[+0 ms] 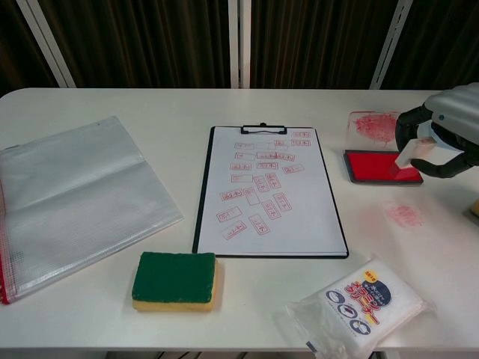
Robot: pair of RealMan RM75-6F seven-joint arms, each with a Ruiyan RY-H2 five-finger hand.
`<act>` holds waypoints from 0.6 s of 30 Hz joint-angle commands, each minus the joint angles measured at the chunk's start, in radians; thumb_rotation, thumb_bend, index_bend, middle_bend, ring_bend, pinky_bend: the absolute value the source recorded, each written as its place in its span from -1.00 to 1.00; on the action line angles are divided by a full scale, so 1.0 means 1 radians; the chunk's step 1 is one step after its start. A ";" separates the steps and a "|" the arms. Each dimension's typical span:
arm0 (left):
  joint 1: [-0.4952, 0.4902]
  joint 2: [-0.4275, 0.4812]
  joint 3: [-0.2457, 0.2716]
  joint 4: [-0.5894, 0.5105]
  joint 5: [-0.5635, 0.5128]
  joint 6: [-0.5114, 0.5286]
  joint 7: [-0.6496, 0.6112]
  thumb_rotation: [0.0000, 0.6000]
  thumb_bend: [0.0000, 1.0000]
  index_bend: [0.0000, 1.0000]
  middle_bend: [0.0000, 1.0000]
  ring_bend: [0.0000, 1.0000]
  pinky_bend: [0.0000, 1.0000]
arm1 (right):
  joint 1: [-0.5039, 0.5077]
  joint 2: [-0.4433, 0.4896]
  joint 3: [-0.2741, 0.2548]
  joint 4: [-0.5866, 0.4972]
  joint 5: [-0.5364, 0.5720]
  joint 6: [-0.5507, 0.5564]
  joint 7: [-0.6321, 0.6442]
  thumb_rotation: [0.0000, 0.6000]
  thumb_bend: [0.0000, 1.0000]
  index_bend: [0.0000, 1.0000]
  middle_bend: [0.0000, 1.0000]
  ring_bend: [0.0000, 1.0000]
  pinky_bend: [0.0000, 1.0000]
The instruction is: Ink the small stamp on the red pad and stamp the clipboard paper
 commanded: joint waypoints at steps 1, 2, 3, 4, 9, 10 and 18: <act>0.000 -0.002 0.003 0.001 0.000 -0.003 0.000 1.00 -1.00 -0.93 -0.86 -0.88 -0.68 | -0.017 -0.037 -0.021 0.060 -0.001 -0.031 0.012 1.00 -0.07 0.95 0.66 0.59 1.00; 0.000 -0.003 0.005 0.002 0.000 -0.005 -0.001 1.00 -1.00 -0.93 -0.87 -0.88 -0.68 | -0.019 -0.047 -0.024 0.075 -0.003 -0.040 0.020 1.00 -0.07 0.95 0.66 0.59 1.00; 0.000 -0.004 0.006 0.004 -0.001 -0.006 -0.001 1.00 -1.00 -0.93 -0.87 -0.88 -0.68 | -0.021 -0.055 -0.027 0.088 -0.005 -0.045 0.024 1.00 -0.07 0.95 0.66 0.59 1.00; 0.001 -0.005 0.006 0.006 -0.002 -0.007 -0.002 1.00 -1.00 -0.93 -0.86 -0.88 -0.68 | -0.023 -0.065 -0.028 0.104 -0.008 -0.048 0.030 1.00 -0.07 0.95 0.66 0.59 1.00; 0.001 -0.006 0.007 0.009 -0.004 -0.009 -0.004 1.00 -1.00 -0.93 -0.87 -0.88 -0.68 | -0.030 -0.091 -0.026 0.144 -0.018 -0.057 0.044 1.00 -0.07 0.92 0.65 0.59 1.00; 0.000 -0.006 0.007 0.009 -0.003 -0.008 -0.005 1.00 -1.00 -0.93 -0.87 -0.88 -0.68 | -0.032 -0.096 -0.027 0.152 -0.022 -0.058 0.043 1.00 -0.07 0.91 0.64 0.58 1.00; 0.000 -0.006 0.007 0.009 -0.005 -0.007 -0.004 1.00 -1.00 -0.93 -0.87 -0.88 -0.68 | -0.037 -0.110 -0.029 0.181 -0.041 -0.074 0.051 1.00 -0.10 0.72 0.56 0.58 1.00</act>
